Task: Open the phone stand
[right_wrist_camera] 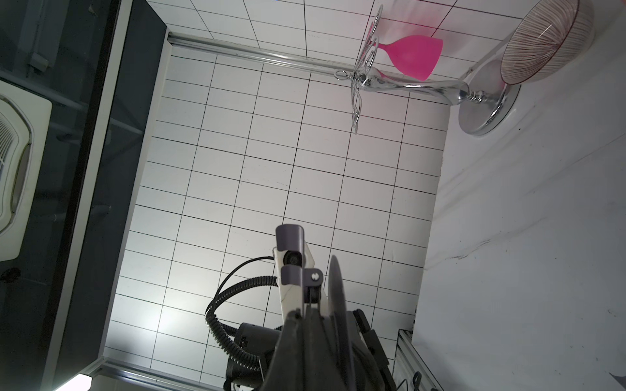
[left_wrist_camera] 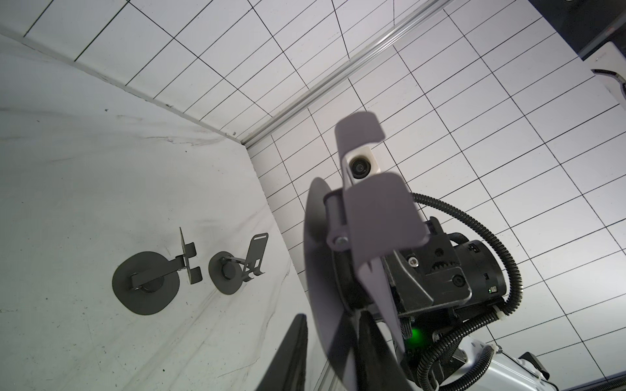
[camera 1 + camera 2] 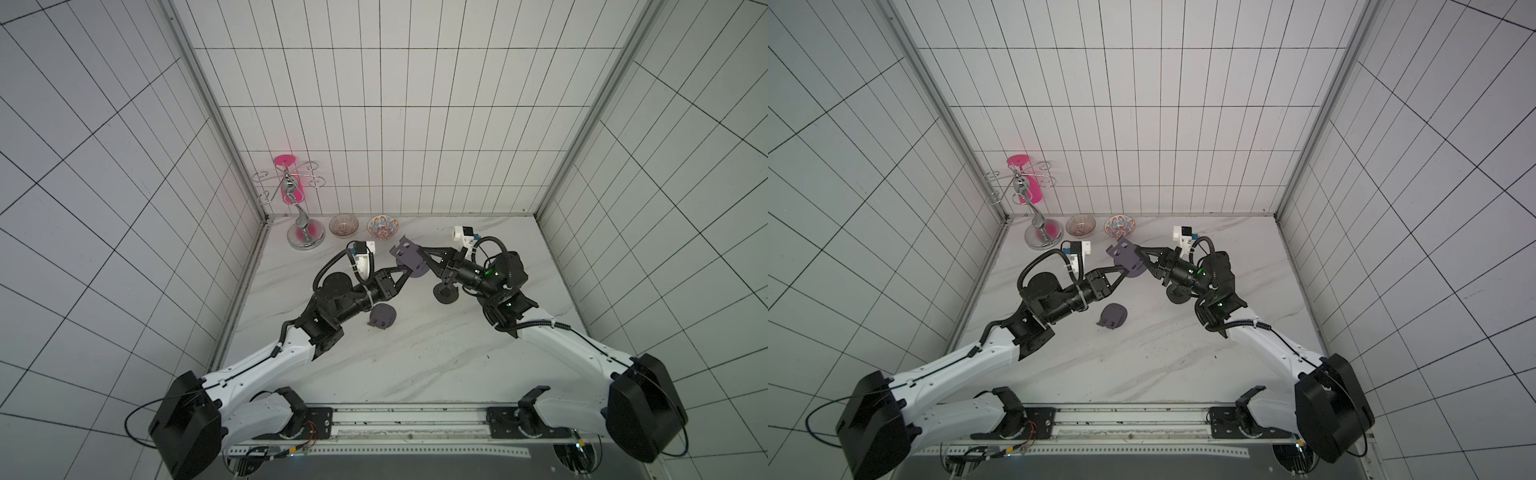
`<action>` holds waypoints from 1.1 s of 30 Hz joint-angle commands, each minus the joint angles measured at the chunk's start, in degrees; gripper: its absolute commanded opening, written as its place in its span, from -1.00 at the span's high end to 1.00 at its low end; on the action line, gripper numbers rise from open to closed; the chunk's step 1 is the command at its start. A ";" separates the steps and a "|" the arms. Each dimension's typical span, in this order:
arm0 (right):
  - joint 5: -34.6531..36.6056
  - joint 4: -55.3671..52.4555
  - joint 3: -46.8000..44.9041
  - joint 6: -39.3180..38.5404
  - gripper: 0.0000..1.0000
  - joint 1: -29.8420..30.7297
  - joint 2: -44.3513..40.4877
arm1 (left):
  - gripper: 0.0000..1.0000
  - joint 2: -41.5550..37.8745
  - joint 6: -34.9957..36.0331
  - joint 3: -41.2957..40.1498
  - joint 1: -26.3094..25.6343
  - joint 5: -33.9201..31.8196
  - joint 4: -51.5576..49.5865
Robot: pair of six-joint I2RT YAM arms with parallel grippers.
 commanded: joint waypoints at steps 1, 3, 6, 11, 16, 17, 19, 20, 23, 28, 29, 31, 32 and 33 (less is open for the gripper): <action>-1.48 3.19 0.64 0.32 1.00 1.09 -0.60 | 0.50 1.25 0.25 1.18 0.41 -0.15 0.36; -1.50 3.39 0.60 0.39 1.00 1.21 -0.50 | 0.60 1.66 0.37 1.59 0.42 0.22 0.38; -1.33 3.60 0.51 0.71 1.00 1.46 -0.35 | 0.79 2.24 0.62 2.12 0.39 1.11 0.67; -1.16 4.13 0.25 1.48 1.00 1.74 0.06 | 1.00 2.51 1.44 2.42 0.60 0.99 0.60; -0.63 4.78 -0.37 3.88 1.00 1.61 0.44 | 1.00 0.98 5.06 3.03 1.53 -0.16 -4.23; -0.76 4.72 -0.37 4.45 1.00 1.52 0.44 | 1.00 0.61 6.24 3.05 1.74 -0.79 -5.85; -1.37 4.17 0.00 5.98 1.00 1.28 0.46 | 1.00 -0.33 8.69 2.82 2.27 -2.20 -8.75; -1.51 3.83 0.22 6.43 1.00 1.17 0.33 | 1.00 -0.58 9.43 2.71 2.64 -2.65 -10.01; -2.02 1.30 1.02 6.49 1.00 0.82 -0.74 | 1.00 -0.58 11.29 2.21 4.08 -3.15 -12.34; -2.50 -3.88 3.59 5.04 1.00 0.02 -2.43 | 1.00 0.76 11.82 -0.01 5.92 -2.71 -11.73; -2.70 -4.33 4.05 4.99 1.00 -0.06 -2.48 | 1.00 1.12 12.15 -0.17 5.93 -2.85 -11.73; -2.74 -5.28 4.76 5.08 1.00 -0.07 -2.66 | 1.00 1.91 12.23 -0.68 6.33 -2.99 -11.73; -2.74 -5.58 4.99 5.05 1.00 -0.06 -2.67 | 1.00 2.34 12.20 -0.86 6.57 -2.93 -11.83; -2.74 -5.71 5.07 5.07 1.00 -0.06 -2.77 | 1.00 2.73 12.13 -1.11 6.82 -3.15 -12.01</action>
